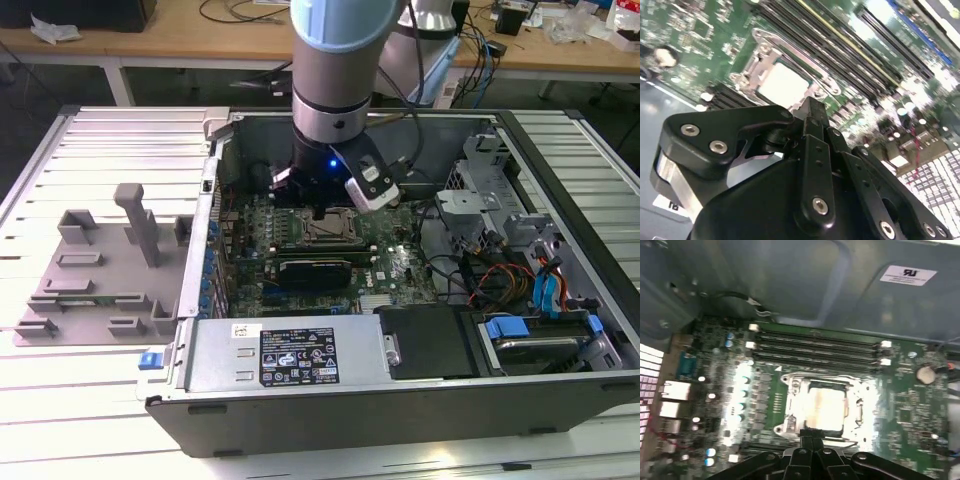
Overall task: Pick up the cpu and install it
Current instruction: 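Install the second cpu locking lever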
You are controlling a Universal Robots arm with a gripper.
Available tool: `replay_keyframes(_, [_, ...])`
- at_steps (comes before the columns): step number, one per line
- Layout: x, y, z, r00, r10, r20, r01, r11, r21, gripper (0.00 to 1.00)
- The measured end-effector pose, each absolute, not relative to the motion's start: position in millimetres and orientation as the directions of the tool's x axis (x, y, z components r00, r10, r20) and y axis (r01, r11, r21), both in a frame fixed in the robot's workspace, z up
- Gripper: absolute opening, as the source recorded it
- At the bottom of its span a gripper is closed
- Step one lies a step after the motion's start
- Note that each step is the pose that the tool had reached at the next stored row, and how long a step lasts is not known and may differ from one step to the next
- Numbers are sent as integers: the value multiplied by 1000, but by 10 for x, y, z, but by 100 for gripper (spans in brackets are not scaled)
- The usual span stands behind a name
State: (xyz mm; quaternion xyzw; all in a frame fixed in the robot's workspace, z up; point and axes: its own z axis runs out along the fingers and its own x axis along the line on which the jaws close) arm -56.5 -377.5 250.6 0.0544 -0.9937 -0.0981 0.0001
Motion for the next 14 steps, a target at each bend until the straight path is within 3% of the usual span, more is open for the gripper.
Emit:
replay_keyframes(3, [-504,-3798,2505,-993,-108,44,-97,975,201,11])
replay_keyframes(10, [-272,-3911,2503,-992,-108,72,-92,975,203,11])
replay_keyframes(14, [-281,-3973,2473,-992,-108,72,-91,974,206,11])
